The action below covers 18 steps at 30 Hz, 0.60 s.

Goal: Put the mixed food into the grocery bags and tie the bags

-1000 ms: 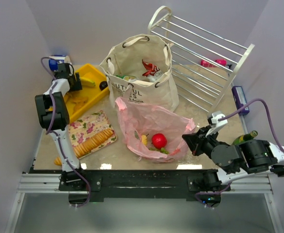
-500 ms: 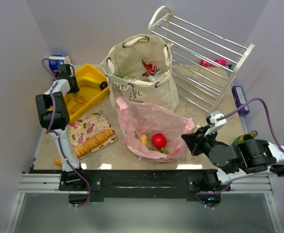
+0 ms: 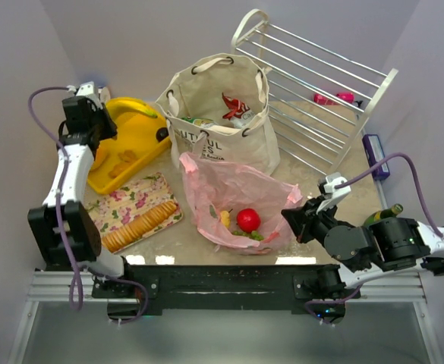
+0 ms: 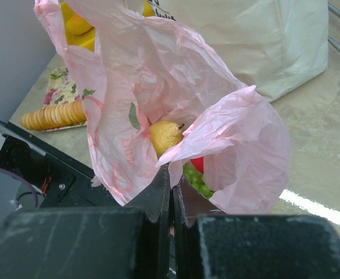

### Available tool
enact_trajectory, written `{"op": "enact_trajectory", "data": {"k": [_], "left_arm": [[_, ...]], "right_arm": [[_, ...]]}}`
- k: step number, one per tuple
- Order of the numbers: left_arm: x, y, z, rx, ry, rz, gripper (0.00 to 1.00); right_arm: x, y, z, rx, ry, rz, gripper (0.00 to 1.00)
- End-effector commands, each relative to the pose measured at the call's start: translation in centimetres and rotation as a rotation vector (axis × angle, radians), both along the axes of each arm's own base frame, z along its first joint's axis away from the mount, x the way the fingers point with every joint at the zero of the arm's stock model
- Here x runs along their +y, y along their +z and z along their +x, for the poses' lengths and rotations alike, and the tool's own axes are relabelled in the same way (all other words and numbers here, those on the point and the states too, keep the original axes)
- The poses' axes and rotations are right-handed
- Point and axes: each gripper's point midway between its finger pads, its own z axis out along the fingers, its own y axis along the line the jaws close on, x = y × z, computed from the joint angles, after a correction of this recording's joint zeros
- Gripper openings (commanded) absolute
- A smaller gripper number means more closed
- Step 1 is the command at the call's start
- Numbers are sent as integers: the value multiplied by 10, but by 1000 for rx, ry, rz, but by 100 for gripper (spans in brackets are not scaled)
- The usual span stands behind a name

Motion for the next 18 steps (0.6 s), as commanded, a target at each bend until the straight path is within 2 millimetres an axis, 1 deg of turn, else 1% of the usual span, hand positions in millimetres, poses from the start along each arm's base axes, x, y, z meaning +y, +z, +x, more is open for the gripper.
{"op": "enact_trajectory", "data": {"k": [1, 2, 3, 4, 5, 6, 7, 8, 9, 10, 11, 12, 13, 14, 15, 16, 17, 18], "left_arm": [[-35, 83, -37, -238, -85, -49, 0], [-59, 94, -43, -264, -134, -30, 0], [-73, 117, -57, -314, -164, 17, 0], [-82, 126, -62, -327, -159, 51, 0], [-117, 131, -73, -328, -240, 37, 0], [-131, 152, -83, -372, -272, 28, 0], [-142, 160, -89, -387, -292, 27, 0], [-176, 166, -101, -400, -374, 19, 0], [-189, 180, -110, -431, -394, 22, 0], [-200, 186, -115, -443, -396, 34, 0], [-237, 191, -132, -454, -497, 33, 0], [-253, 197, -138, -468, -529, 41, 0], [-282, 199, -155, -477, -590, 48, 0], [-295, 199, -162, -485, -625, 78, 0], [-309, 195, -165, -477, -656, 104, 0], [-326, 191, -176, -476, -699, 125, 0], [-330, 185, -176, -465, -714, 171, 0], [-336, 173, -175, -442, -727, 206, 0]], "right_arm": [[5, 16, 0, -2, -4, 57, 0], [6, 15, 0, -2, -2, 54, 0], [6, 14, -1, -1, 1, 51, 0], [6, 14, 0, -2, 0, 50, 0], [6, 14, -1, 0, 4, 49, 0], [5, 13, -1, -1, 2, 45, 0], [5, 14, -1, 1, 5, 46, 0], [5, 13, -1, 1, 4, 43, 0], [4, 13, -1, 4, 4, 43, 0], [4, 12, -1, 5, 4, 40, 0], [4, 12, -1, 6, 3, 42, 0], [4, 12, -2, 9, 3, 44, 0], [4, 12, -1, 9, 0, 47, 0], [4, 12, -1, 10, -1, 48, 0], [3, 13, -1, 10, -4, 54, 0], [3, 14, 0, 10, -7, 57, 0], [3, 15, 0, 8, -11, 60, 0], [3, 15, 0, 9, -10, 60, 0]]}}
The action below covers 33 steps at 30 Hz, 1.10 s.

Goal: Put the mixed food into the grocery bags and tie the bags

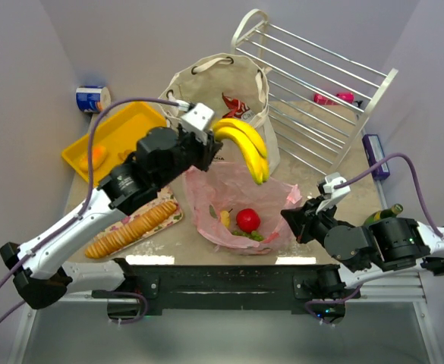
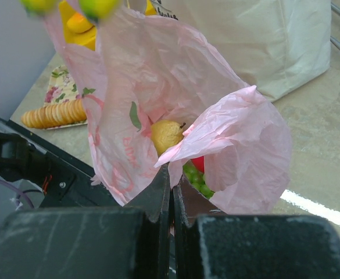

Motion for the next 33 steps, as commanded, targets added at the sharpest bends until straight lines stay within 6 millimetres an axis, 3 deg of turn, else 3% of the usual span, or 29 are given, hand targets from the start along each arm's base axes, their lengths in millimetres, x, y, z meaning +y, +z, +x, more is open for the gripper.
{"op": "enact_trajectory", "data": {"k": [1, 8, 13, 23, 26, 27, 28, 30, 33], "left_arm": [[-6, -14, 4, -68, 67, 180, 0], [4, -62, 0, -56, 68, 393, 0], [-27, -97, -28, -12, -112, 460, 0], [-37, -140, -46, 74, -206, 497, 0], [-44, -143, -49, 98, -232, 487, 33], [-47, -142, -52, 102, -253, 471, 58], [-51, -137, -53, 95, -262, 451, 68], [-56, -126, -55, 80, -283, 419, 87], [-63, -111, -55, 52, -305, 381, 99]], "right_arm": [[0, 16, 2, 5, -23, 66, 0], [-7, 17, 4, 4, -41, 79, 0], [-11, 17, 6, 6, -55, 83, 0], [-13, 15, 5, 23, -62, 93, 0], [-12, 16, 6, 19, -63, 93, 0], [-11, 15, 5, 18, -61, 90, 0], [-11, 16, 5, 19, -60, 92, 0], [-11, 15, 5, 18, -61, 84, 0], [-11, 16, 5, 20, -59, 87, 0]]}}
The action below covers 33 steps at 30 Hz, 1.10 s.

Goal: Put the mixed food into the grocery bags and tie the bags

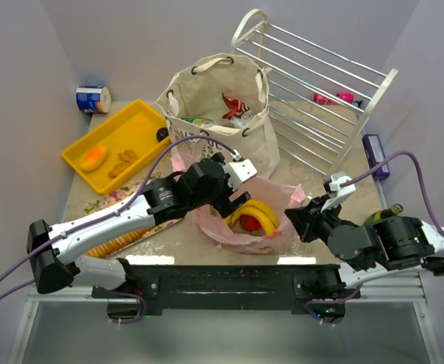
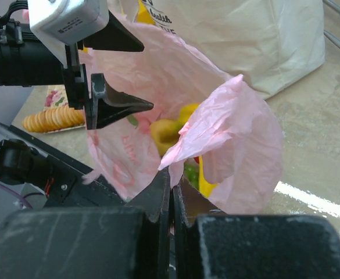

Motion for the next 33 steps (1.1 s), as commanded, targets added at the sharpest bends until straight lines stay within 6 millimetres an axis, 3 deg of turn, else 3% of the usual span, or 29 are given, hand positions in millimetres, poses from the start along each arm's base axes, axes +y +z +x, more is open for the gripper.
{"op": "enact_trajectory", "data": {"k": [1, 3, 7, 10, 11, 13, 14, 16, 17, 18, 19, 20, 23, 26, 31, 33], "left_arm": [[-21, 52, -1, -50, -60, -154, 100], [-25, 64, -2, -64, -78, -182, 100], [-13, 121, 17, -113, -61, -310, 100], [24, 152, 49, -130, 3, -423, 100], [48, 157, 70, -148, 75, -439, 100], [77, 162, 91, -135, 181, -480, 100], [111, 159, 114, -140, 289, -485, 100], [148, 135, 143, -73, 447, -494, 100], [188, 121, 162, -57, 578, -492, 100], [207, 105, 172, -13, 643, -495, 100], [223, 72, 183, 71, 725, -502, 100], [255, 56, 192, 95, 817, -511, 100], [300, 4, 206, 169, 969, -511, 100], [329, -34, 217, 205, 1086, -458, 100], [346, -93, 233, 316, 1173, -359, 100], [354, -106, 236, 333, 1200, -334, 99]], "right_arm": [[-2, 14, 3, 2, -38, 68, 0], [-2, 15, 3, 4, -38, 72, 0], [-3, 15, 4, 1, -38, 70, 0], [-3, 15, 4, -1, -39, 70, 0], [-4, 15, 4, 0, -39, 71, 0], [-6, 16, 4, -1, -40, 76, 0], [-6, 17, 5, -2, -44, 79, 0], [-7, 15, 5, -2, -44, 80, 0], [-8, 16, 5, -1, -44, 86, 0], [-9, 15, 5, -3, -45, 84, 0], [-9, 16, 5, -2, -44, 89, 0], [-10, 16, 5, 0, -41, 90, 0], [-12, 16, 5, 5, -38, 96, 0], [-13, 17, 4, 10, -33, 108, 0], [-9, 19, 4, 4, -24, 112, 0], [-9, 19, 4, 1, -26, 105, 0]]}}
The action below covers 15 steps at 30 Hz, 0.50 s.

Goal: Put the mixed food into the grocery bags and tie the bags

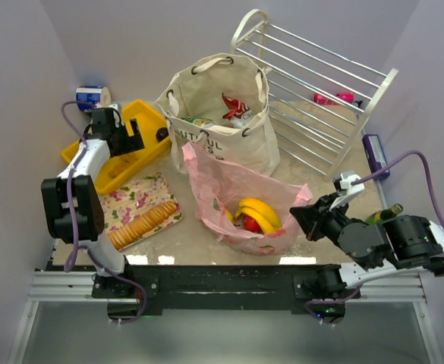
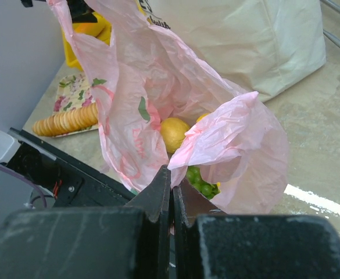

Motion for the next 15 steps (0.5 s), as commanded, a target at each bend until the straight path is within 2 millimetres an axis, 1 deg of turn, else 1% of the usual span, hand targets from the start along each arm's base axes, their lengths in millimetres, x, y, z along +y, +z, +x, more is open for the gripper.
{"op": "enact_trajectory", "data": {"k": [1, 2, 4, 5, 7, 9, 11, 12, 14, 15], "left_arm": [[19, -12, 21, 8, 64, 36, 99], [28, -18, 22, 24, 89, 63, 99], [37, -29, 24, 58, 106, 89, 99], [42, -32, 24, 65, 121, 105, 98], [48, -40, 28, 75, 131, 121, 98], [50, -42, 34, 73, 129, 126, 96], [50, -53, 36, 93, 122, 125, 95], [49, -54, 40, 82, 112, 122, 95], [47, -62, 44, 87, 96, 107, 92], [46, -62, 47, 79, 94, 103, 92]], "right_arm": [[4, 13, 2, -5, -25, 52, 0], [5, 12, 2, -5, -25, 49, 0], [7, 11, 2, -4, -24, 44, 0], [7, 11, 1, -4, -22, 42, 0], [8, 11, 1, -4, -20, 47, 0], [9, 11, 1, -4, -20, 49, 0], [9, 12, 1, -5, -21, 54, 0], [9, 11, 1, -5, -21, 52, 0], [10, 12, 1, -4, -19, 58, 0], [10, 11, 0, -3, -17, 55, 0]]}}
